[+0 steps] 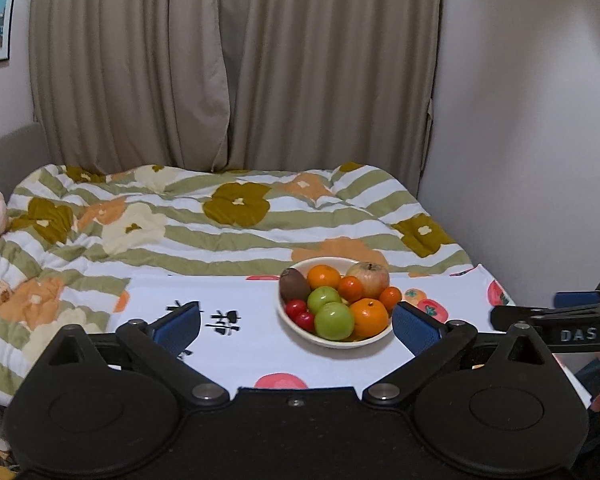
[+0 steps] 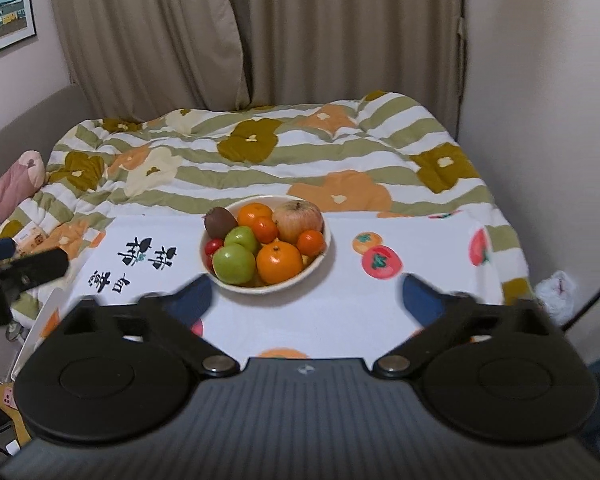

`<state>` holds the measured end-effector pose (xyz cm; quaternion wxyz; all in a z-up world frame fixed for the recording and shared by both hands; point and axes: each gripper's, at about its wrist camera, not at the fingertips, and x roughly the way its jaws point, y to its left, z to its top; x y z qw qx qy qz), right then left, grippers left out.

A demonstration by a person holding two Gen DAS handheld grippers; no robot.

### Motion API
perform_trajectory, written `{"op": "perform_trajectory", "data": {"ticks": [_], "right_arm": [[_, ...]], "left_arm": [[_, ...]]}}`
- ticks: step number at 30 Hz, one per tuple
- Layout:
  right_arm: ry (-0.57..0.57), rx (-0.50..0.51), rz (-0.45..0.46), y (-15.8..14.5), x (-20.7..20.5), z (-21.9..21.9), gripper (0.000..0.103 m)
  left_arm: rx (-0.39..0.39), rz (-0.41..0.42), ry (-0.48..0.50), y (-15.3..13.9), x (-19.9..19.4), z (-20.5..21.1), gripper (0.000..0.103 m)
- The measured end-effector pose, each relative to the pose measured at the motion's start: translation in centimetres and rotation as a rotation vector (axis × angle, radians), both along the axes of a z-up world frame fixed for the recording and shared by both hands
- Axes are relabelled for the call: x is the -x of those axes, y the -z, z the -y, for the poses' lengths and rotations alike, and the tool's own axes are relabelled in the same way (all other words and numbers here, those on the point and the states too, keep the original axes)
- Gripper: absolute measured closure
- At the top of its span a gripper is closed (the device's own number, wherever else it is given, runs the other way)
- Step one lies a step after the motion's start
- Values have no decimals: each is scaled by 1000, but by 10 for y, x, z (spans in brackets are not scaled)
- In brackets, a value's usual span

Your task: Organize fruits

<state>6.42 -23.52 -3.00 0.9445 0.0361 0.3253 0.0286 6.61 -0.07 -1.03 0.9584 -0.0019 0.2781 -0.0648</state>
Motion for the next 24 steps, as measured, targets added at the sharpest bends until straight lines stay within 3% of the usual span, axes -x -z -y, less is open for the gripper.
{"op": "perform_trajectory", "data": {"ticks": [12, 24], "right_arm": [[56, 54, -16, -10, 52, -2, 0], [60, 38, -7, -12, 58, -3, 0]], "left_arm": [[-76, 11, -15, 0, 33, -5, 0], [-85, -5, -27, 5, 41, -7, 0]]}}
